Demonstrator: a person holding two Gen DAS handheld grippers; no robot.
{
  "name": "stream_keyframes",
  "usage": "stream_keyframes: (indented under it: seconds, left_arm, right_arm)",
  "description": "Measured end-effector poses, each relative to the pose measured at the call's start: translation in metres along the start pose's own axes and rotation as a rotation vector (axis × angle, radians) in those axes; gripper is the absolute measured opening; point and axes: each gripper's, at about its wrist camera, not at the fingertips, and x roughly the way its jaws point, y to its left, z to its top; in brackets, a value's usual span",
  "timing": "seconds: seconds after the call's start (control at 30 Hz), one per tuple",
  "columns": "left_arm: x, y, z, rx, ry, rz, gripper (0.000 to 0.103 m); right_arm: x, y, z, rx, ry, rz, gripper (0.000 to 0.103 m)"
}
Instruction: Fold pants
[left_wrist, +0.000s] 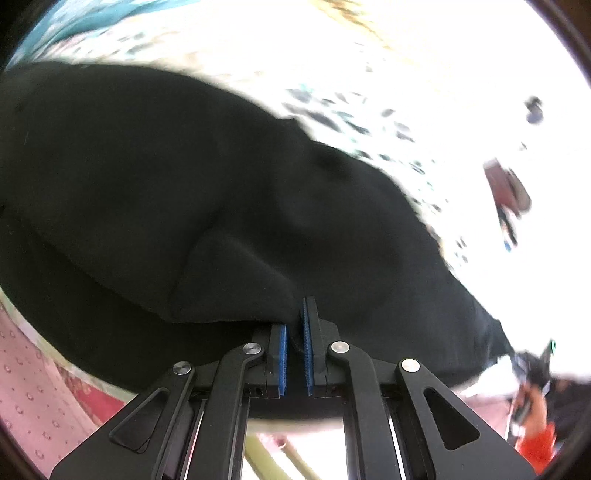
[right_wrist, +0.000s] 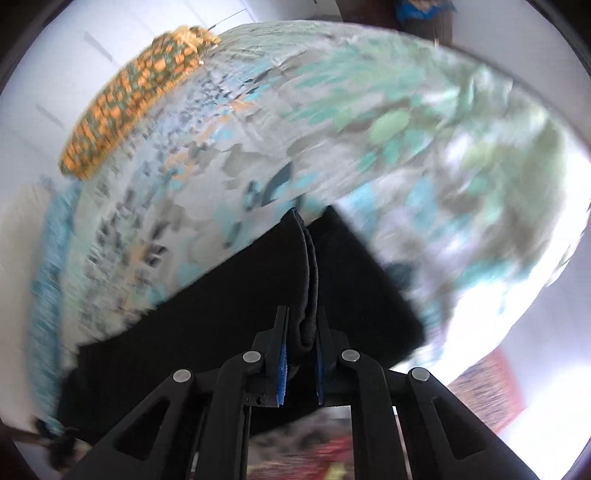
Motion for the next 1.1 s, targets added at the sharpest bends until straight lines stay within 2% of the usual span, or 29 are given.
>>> stream_keyframes:
  seconds: [0.07,0.13,0.27,0.6,0.87,1.1]
  left_arm:
    - [-0.002,-0.012,-0.014,0.073,0.032,0.009,0.006]
    - [0.004,-0.016,-0.024,0.108,0.081,0.027,0.006]
    - [0.016,0.0,-0.036,0.052,0.178,0.027,0.006]
    - [0.007,0.0,-0.037,0.051,0.199,0.025,0.006]
    - [0.036,0.0,-0.038,0.034,0.254,0.067,0.006]
    - [0.039,0.001,-0.039,0.031,0.277,0.081,0.006]
  right_arm:
    - [0.003,-0.006,0.0,-0.044,0.025,-0.071,0.012]
    - [0.011,-0.016,-0.001,-0.02,0.061,-0.093,0.012]
    - [0.015,-0.02,0.0,-0.004,0.073,-0.115,0.012]
    - [0.017,-0.015,-0.001,0.003,0.066,-0.132,0.012]
    - [0.021,-0.012,-0.001,0.003,0.076,-0.154,0.012]
    - [0.023,-0.011,-0.002,-0.003,0.085,-0.173,0.013]
